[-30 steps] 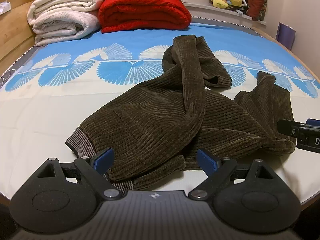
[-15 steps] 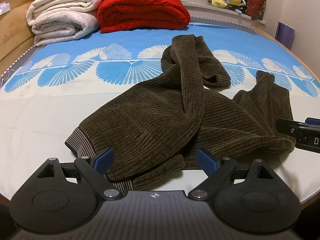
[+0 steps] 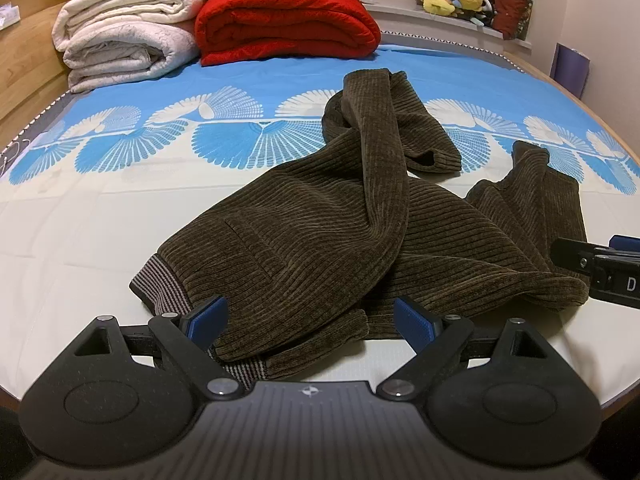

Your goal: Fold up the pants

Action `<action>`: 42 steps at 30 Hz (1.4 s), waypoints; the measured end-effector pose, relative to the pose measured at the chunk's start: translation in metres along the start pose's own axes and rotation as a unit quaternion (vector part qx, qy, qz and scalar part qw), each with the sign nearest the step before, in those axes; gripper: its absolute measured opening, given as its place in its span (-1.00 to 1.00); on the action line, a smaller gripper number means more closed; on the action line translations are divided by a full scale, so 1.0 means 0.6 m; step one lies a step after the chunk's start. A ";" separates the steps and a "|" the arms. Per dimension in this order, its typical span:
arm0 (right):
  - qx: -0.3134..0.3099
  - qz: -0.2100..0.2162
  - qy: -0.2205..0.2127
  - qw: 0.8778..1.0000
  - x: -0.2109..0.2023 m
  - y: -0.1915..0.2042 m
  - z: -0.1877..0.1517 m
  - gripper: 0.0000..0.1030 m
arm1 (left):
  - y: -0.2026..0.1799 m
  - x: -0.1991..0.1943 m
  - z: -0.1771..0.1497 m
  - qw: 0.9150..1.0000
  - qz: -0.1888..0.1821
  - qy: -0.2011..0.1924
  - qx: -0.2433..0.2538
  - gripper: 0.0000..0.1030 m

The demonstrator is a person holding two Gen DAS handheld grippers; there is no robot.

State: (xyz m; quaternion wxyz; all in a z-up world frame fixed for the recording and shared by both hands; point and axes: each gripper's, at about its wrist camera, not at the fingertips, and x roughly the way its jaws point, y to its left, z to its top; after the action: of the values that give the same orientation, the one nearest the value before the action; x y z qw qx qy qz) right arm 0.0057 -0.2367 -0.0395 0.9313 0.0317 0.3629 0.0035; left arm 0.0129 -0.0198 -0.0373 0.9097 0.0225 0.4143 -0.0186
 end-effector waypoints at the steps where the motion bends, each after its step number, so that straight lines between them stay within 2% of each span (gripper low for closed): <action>1: 0.000 0.000 0.000 1.000 0.000 -0.001 0.000 0.69 | 0.000 0.000 0.000 1.000 0.000 0.000 0.000 0.80; 14: 0.005 0.004 -0.004 1.000 -0.002 0.001 0.000 0.66 | 0.001 0.001 -0.002 1.000 0.001 -0.002 0.008 0.80; 15: 0.005 0.006 -0.007 1.000 -0.003 0.000 0.001 0.62 | -0.001 0.003 -0.003 1.000 0.006 0.001 0.013 0.78; 17: 0.001 0.013 -0.017 1.000 -0.008 0.001 0.003 0.24 | -0.002 0.010 -0.004 1.000 0.014 0.010 0.020 0.78; 19: 0.006 0.021 -0.032 0.999 -0.014 -0.004 0.005 0.03 | -0.001 0.021 -0.004 0.999 0.022 0.022 0.026 0.78; 22: 0.020 0.025 -0.060 0.998 -0.027 -0.015 0.010 0.03 | -0.003 0.039 -0.005 0.998 0.033 0.043 0.040 0.78; 25: 0.017 0.007 -0.055 0.998 -0.027 -0.025 0.018 0.03 | -0.011 0.060 -0.008 0.994 0.051 0.056 0.074 0.78; 28: 0.031 0.007 -0.059 0.998 -0.027 -0.040 0.029 0.08 | -0.020 0.082 -0.012 0.988 0.071 0.069 0.118 0.78; 30: 0.032 0.007 -0.060 0.998 -0.026 -0.057 0.051 0.11 | -0.021 0.096 -0.014 0.984 0.081 0.081 0.139 0.78; 32: 0.025 0.016 -0.080 0.996 -0.028 -0.074 0.078 0.27 | -0.020 0.110 -0.016 0.979 0.090 0.089 0.157 0.78; 35: -0.014 0.009 -0.100 0.995 -0.021 -0.096 0.120 0.35 | -0.017 0.125 -0.014 0.975 0.102 0.078 0.182 0.76; 37: -0.036 -0.002 -0.108 0.994 -0.010 -0.114 0.141 0.37 | -0.015 0.136 -0.014 0.969 0.113 0.072 0.207 0.54; 38: -0.036 -0.004 -0.106 0.994 0.000 -0.123 0.144 0.37 | -0.013 0.140 -0.013 0.967 0.115 0.073 0.215 0.30; 39: -0.039 -0.011 -0.105 0.994 0.009 -0.131 0.144 0.37 | -0.006 0.143 -0.009 0.968 0.104 0.076 0.217 -0.05; 41: -0.025 -0.016 -0.085 0.996 0.036 -0.149 0.129 0.37 | 0.008 0.144 0.006 0.972 0.074 0.087 0.203 -0.54; 42: -0.025 -0.024 -0.074 0.997 0.046 -0.153 0.122 0.37 | 0.019 0.140 0.017 0.975 0.073 0.083 0.195 -0.62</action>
State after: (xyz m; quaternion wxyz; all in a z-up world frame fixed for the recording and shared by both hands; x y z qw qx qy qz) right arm 0.0739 -0.3315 -0.0098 0.9558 0.0002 0.2938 -0.0118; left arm 0.0764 -0.0106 -0.0936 0.8491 0.2309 0.4741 -0.0300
